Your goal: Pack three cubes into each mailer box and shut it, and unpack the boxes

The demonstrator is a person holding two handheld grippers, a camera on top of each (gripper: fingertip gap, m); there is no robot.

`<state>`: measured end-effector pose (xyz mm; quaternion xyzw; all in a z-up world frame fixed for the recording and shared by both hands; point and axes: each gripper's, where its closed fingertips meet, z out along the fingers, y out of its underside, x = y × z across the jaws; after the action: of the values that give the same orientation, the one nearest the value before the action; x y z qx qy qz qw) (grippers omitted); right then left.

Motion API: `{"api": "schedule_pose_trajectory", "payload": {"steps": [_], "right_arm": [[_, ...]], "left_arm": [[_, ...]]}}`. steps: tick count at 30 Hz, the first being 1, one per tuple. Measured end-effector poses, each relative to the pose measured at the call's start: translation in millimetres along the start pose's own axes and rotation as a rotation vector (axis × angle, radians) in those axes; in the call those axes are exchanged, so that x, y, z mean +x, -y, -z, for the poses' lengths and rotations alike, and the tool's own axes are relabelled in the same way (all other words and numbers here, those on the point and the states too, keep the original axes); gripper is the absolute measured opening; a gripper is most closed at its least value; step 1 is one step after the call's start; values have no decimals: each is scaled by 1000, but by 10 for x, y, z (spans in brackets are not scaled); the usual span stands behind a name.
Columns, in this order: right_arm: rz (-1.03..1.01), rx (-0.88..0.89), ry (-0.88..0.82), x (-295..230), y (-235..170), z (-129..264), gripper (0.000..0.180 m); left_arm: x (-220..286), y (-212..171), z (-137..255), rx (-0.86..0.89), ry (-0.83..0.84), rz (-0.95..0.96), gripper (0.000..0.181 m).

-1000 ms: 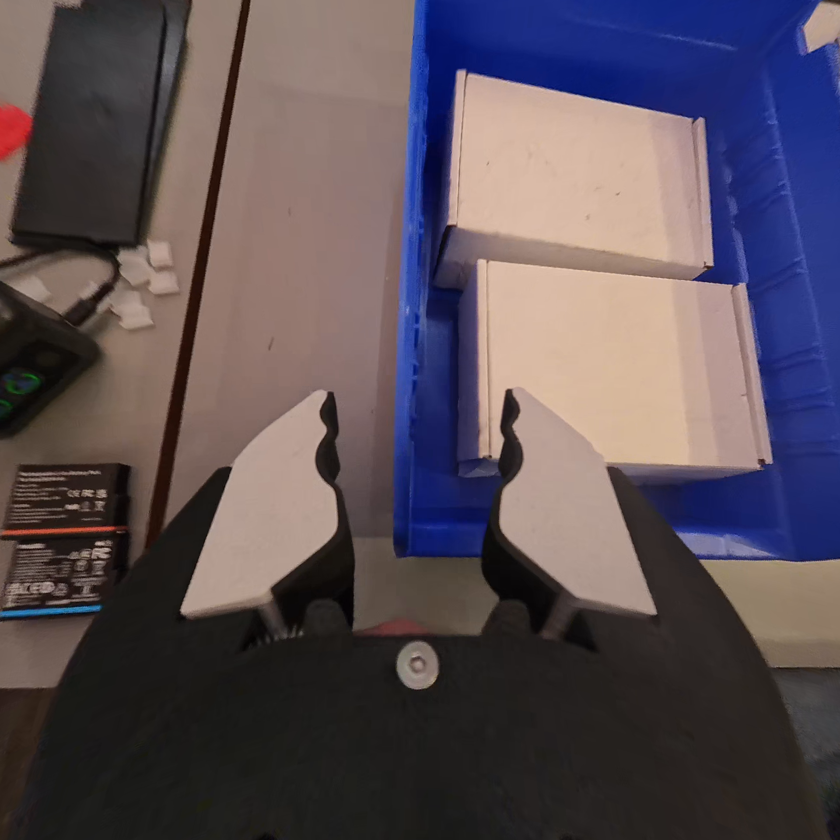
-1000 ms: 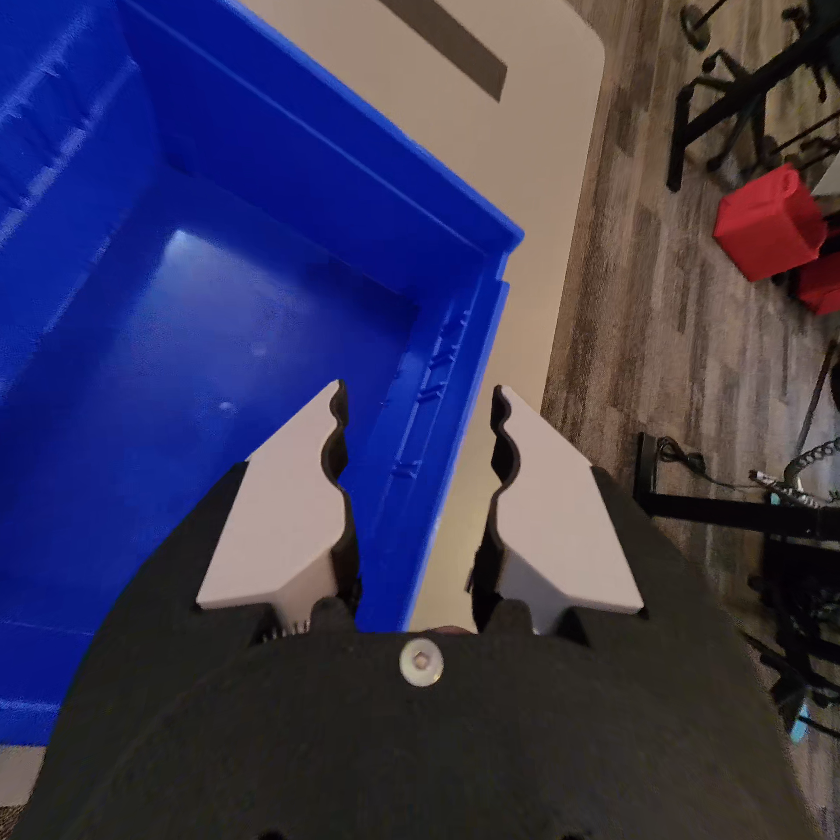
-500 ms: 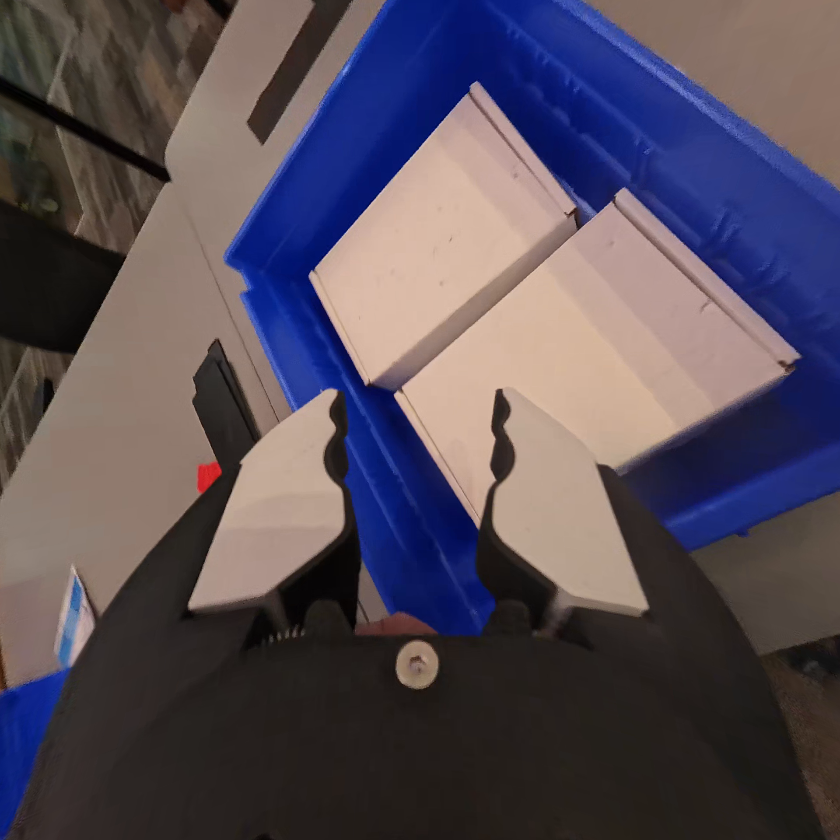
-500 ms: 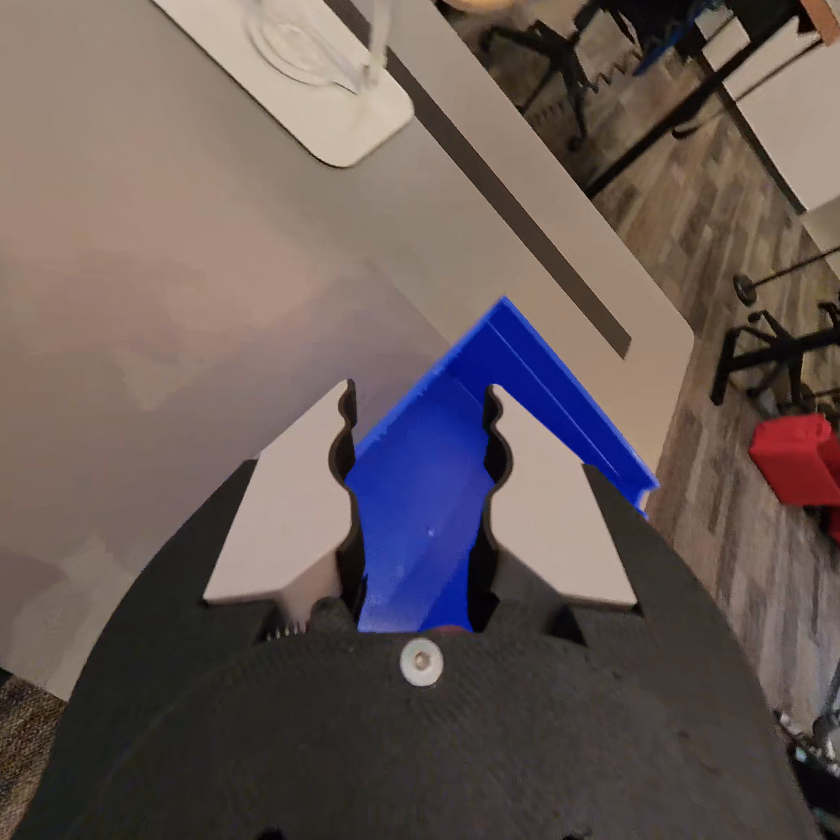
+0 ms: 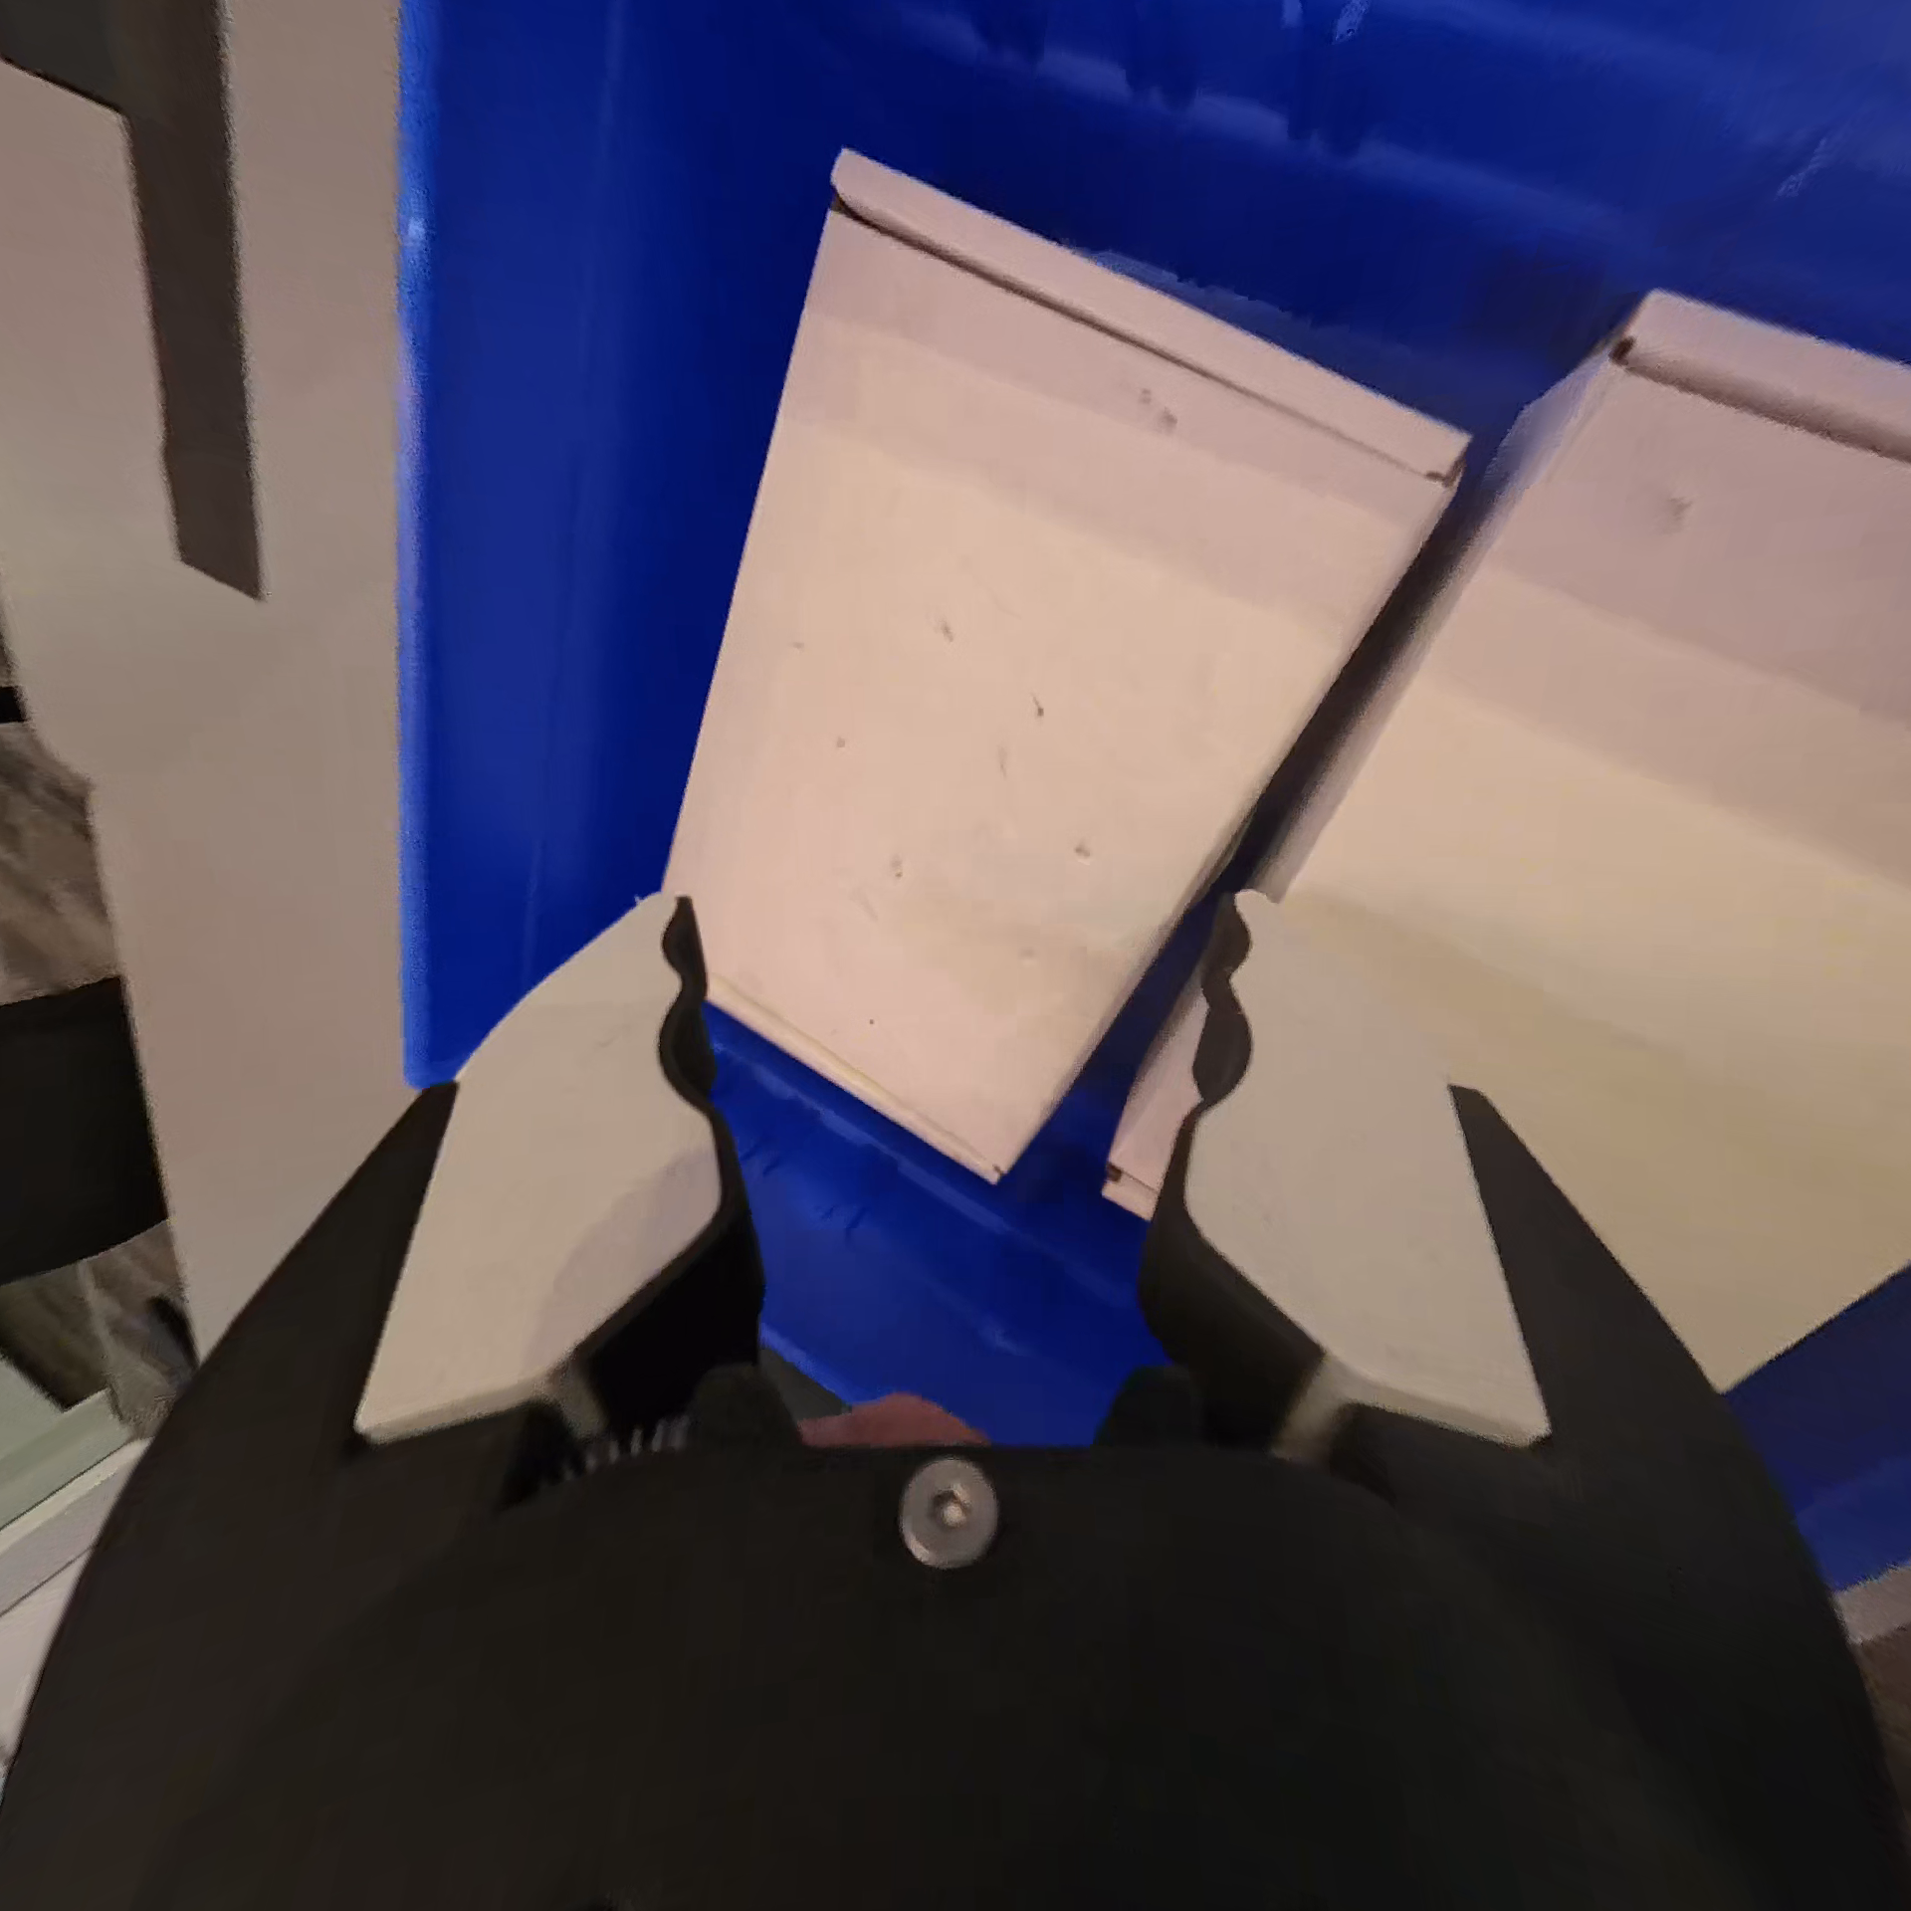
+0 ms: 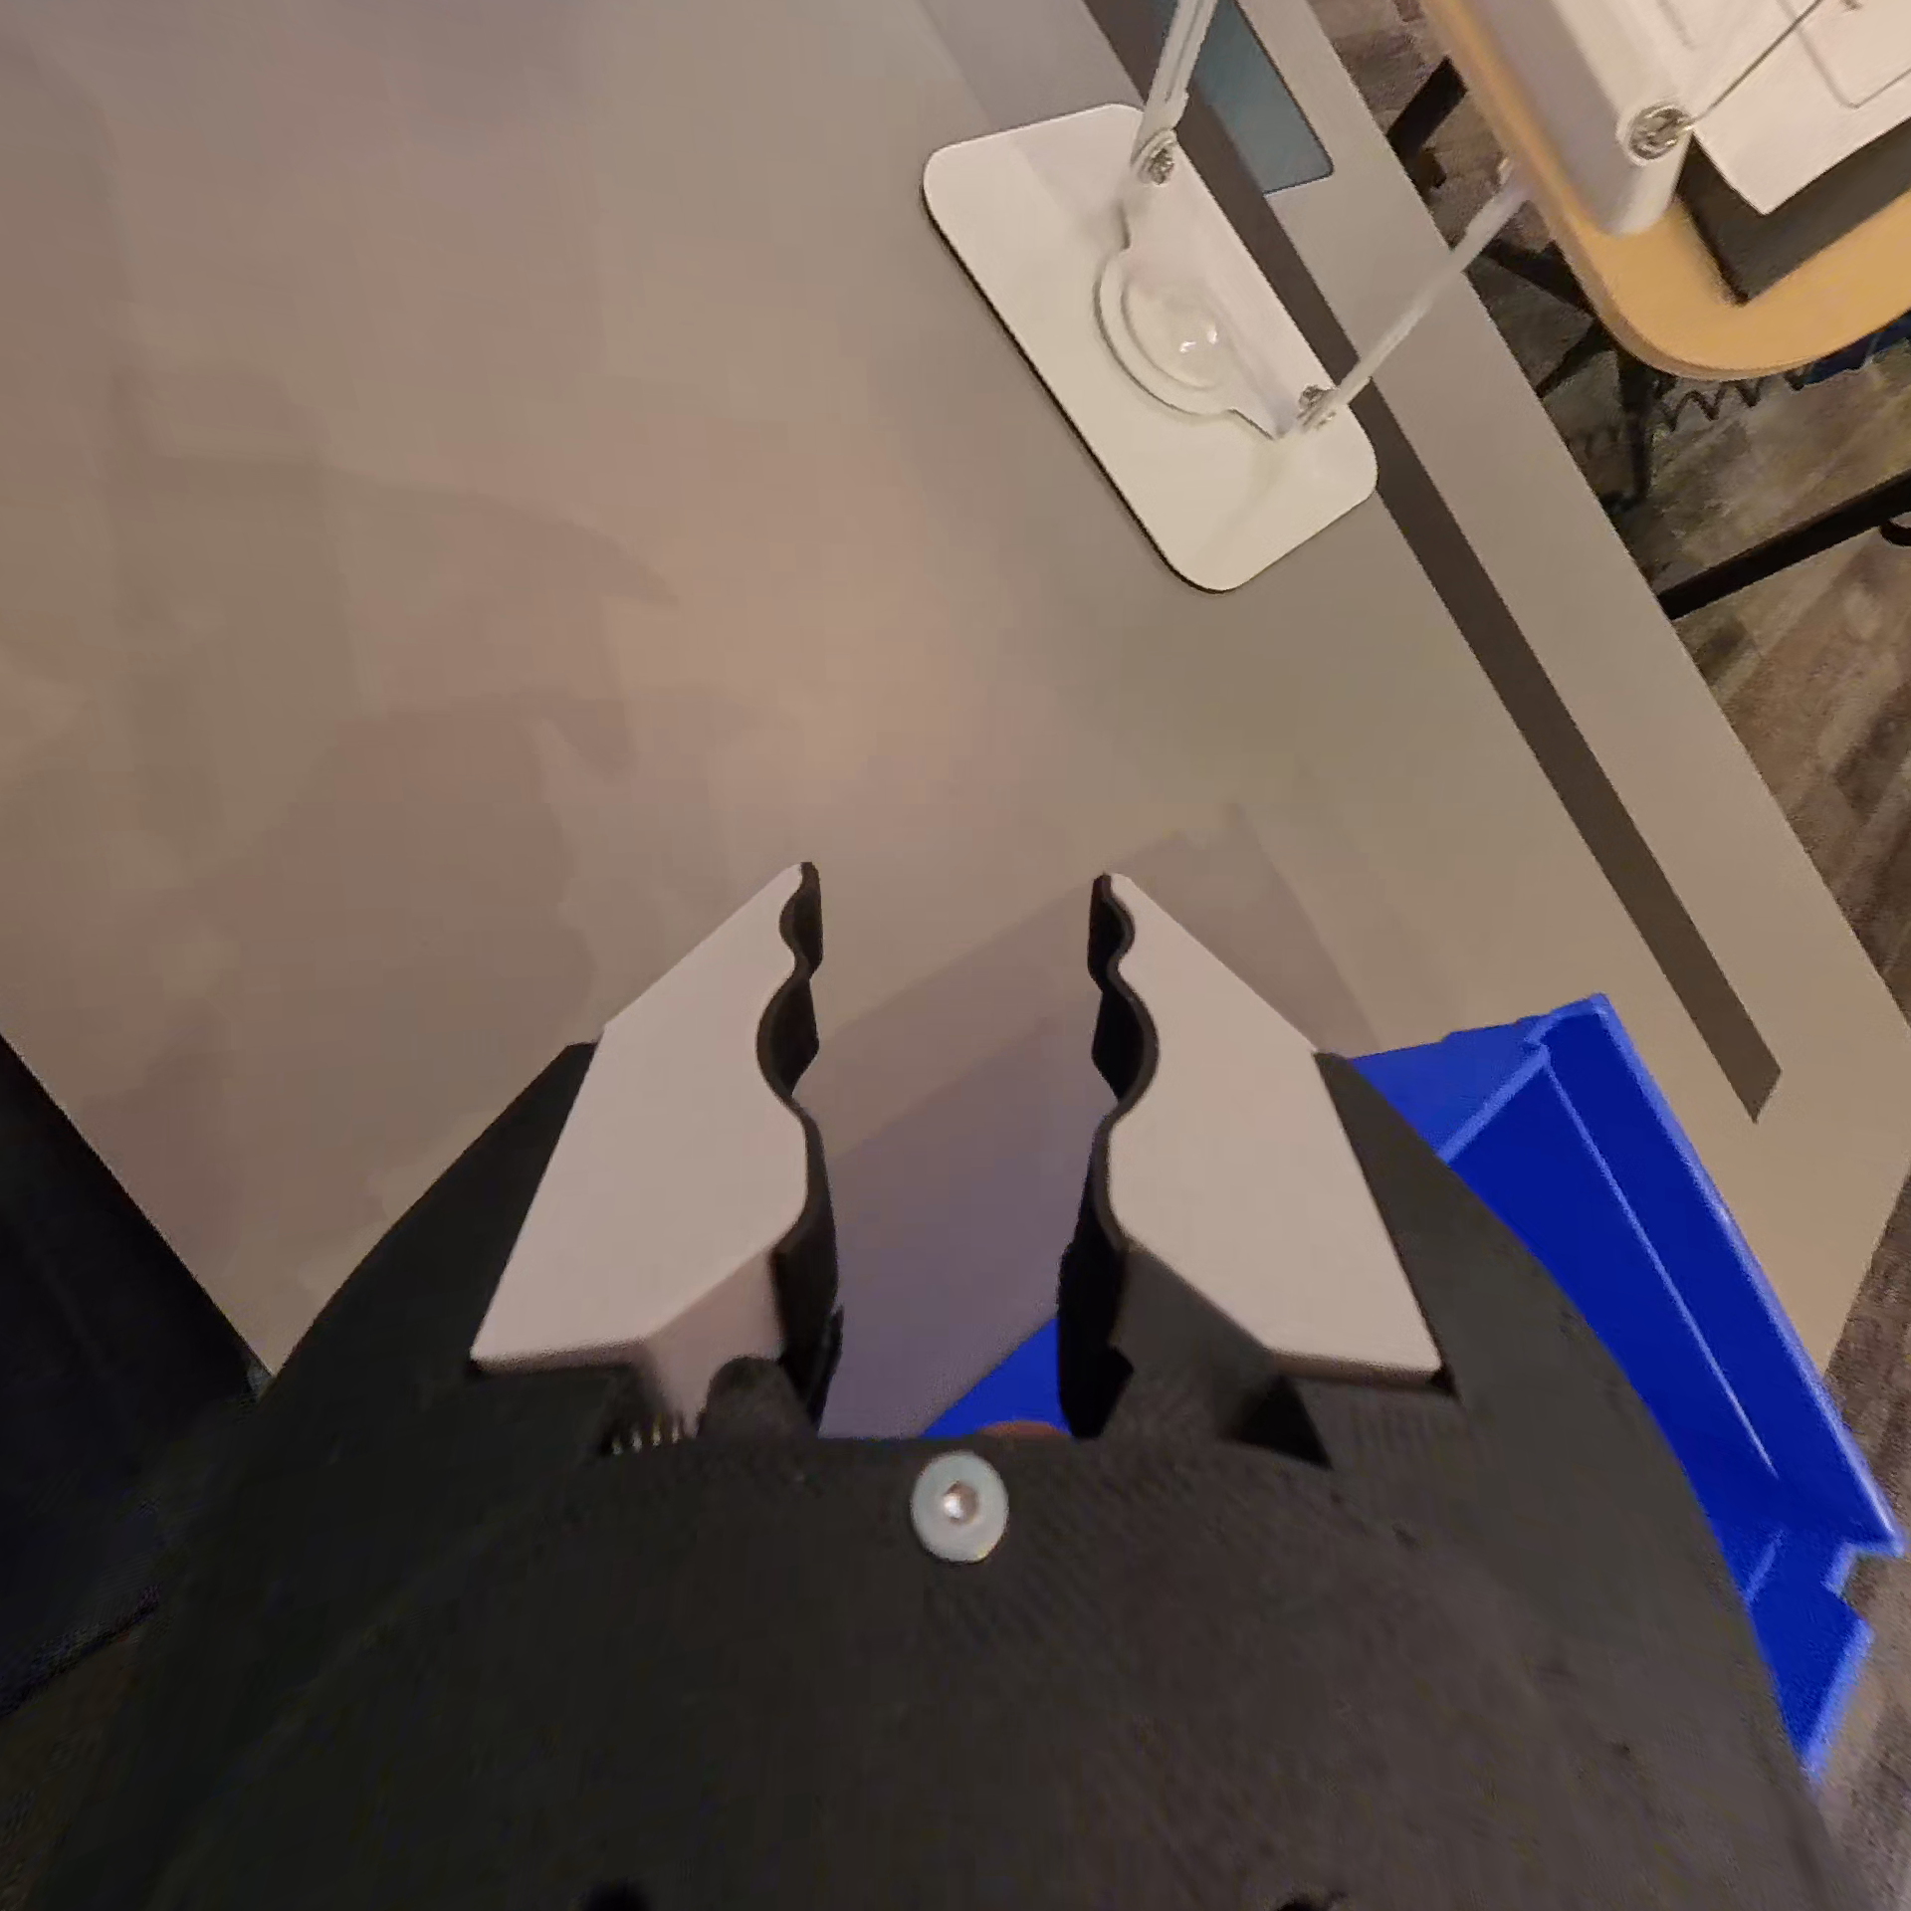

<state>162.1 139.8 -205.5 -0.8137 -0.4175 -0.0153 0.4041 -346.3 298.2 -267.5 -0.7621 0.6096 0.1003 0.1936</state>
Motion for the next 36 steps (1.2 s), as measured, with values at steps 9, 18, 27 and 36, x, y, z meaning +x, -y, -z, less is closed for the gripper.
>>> {"api": "schedule_pose_trajectory", "payload": {"steps": [9,18,27,36], "right_arm": [[0,-30,54,-170,-51,-181,48],[-32,-38,98,-225,-59,-302,46],[-26,-41,146,-347,-18,-409,45],[-25,-46,168,-402,-32,-447,44]], "left_arm": [[32,2,-276,-47,-171,-79,99],[-16,25,-470,-104,-179,-143,129],[-8,-16,-472,-168,-252,-164,125],[141,-124,-499,-280,-340,-167,135]]}}
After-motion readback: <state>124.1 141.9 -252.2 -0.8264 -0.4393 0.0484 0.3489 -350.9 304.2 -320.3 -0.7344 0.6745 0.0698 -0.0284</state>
